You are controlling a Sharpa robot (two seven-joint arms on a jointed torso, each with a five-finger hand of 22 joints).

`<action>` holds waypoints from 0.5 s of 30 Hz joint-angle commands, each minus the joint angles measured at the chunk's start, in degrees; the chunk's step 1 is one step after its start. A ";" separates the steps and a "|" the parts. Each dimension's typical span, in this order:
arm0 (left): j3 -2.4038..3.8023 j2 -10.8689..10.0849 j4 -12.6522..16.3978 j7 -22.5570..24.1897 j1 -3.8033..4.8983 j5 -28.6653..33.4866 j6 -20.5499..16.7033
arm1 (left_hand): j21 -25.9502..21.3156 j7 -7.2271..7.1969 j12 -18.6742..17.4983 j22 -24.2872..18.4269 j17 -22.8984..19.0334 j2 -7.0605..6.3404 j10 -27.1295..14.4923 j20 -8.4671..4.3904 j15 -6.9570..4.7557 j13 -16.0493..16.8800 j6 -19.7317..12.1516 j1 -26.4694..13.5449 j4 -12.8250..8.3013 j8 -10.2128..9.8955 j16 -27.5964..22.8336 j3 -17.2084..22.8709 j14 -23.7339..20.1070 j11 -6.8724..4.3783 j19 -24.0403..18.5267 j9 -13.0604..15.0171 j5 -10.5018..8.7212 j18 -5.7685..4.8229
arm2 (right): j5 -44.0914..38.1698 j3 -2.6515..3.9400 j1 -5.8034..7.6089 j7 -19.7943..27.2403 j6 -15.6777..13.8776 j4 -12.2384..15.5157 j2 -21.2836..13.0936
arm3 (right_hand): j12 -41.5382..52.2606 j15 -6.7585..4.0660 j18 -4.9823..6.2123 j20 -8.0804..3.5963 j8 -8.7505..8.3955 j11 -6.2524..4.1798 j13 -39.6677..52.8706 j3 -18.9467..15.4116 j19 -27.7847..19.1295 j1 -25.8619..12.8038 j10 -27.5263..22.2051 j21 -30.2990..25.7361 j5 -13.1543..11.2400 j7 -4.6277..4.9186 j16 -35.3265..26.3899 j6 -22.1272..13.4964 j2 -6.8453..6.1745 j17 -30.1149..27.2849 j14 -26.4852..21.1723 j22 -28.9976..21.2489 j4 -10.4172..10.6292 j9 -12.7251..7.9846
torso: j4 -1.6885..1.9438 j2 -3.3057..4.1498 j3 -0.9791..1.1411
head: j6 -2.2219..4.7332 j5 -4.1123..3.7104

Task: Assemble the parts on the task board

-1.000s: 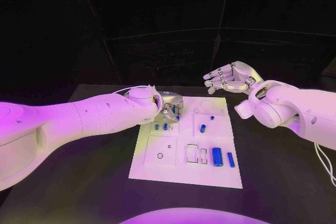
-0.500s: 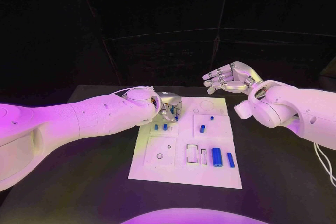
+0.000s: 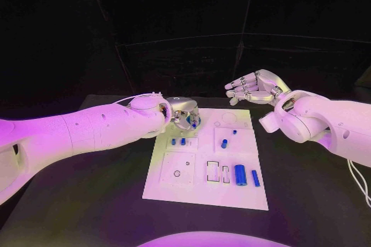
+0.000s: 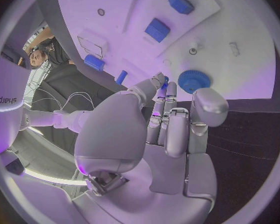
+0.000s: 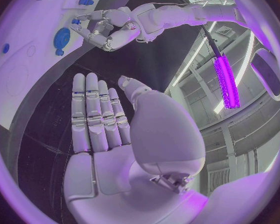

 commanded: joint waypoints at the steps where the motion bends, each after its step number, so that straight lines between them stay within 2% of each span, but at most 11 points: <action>1: 0.16 -1.45 1.15 0.51 0.16 1.90 -0.72 | 0.34 -0.06 -0.36 0.03 -0.09 -0.08 0.41 0.11 -0.28 0.00 0.48 -0.55 -0.11 -0.26 0.22 0.37 2.55 0.03 0.38 -0.07 0.09 -0.48 | 0.19 0.04 0.13 0.38 -0.08 0.01 -0.07 | -0.03 0.11 0.17 0.17 -0.19 0.07 -0.07 0.09 0.06 -0.32 -0.27 -0.31 0.33 -0.13 -0.32 -0.39 0.06 -0.07 0.23 -0.08 -0.40 0.06 | 0.07 0.04 -0.01 | 0.08 -0.06; 8: 0.23 -4.08 1.77 -0.42 0.18 2.18 1.24 | 0.62 -0.10 -0.61 0.35 -0.23 -0.32 0.72 0.11 -0.29 0.03 0.71 -0.93 -0.19 -0.34 0.19 0.53 2.52 0.00 0.42 -0.05 0.03 -0.54 | 0.19 0.04 0.13 0.34 -0.02 -0.13 -0.11 | -0.03 0.11 0.17 0.17 -0.19 0.07 -0.07 0.09 0.06 -0.32 -0.27 -0.31 0.33 -0.13 -0.32 -0.39 0.06 -0.07 0.23 -0.08 -0.40 0.06 | 0.01 0.04 0.01 | 0.11 0.09; 15: 0.19 -4.75 1.12 -0.88 0.13 2.24 2.64 | 0.63 -0.15 -0.91 0.40 -0.37 -0.63 0.92 0.11 -0.30 0.03 0.83 -1.43 -0.18 -0.48 0.15 0.53 2.49 -0.02 0.40 -0.05 -0.08 -0.54 | 0.19 0.04 0.12 0.31 0.02 -0.25 -0.06 | -0.03 0.11 0.17 0.17 -0.19 0.07 -0.07 0.09 0.06 -0.32 -0.27 -0.31 0.33 -0.13 -0.32 -0.39 0.06 -0.07 0.23 -0.08 -0.40 0.06 | -0.08 0.14 -0.07 | 0.07 0.18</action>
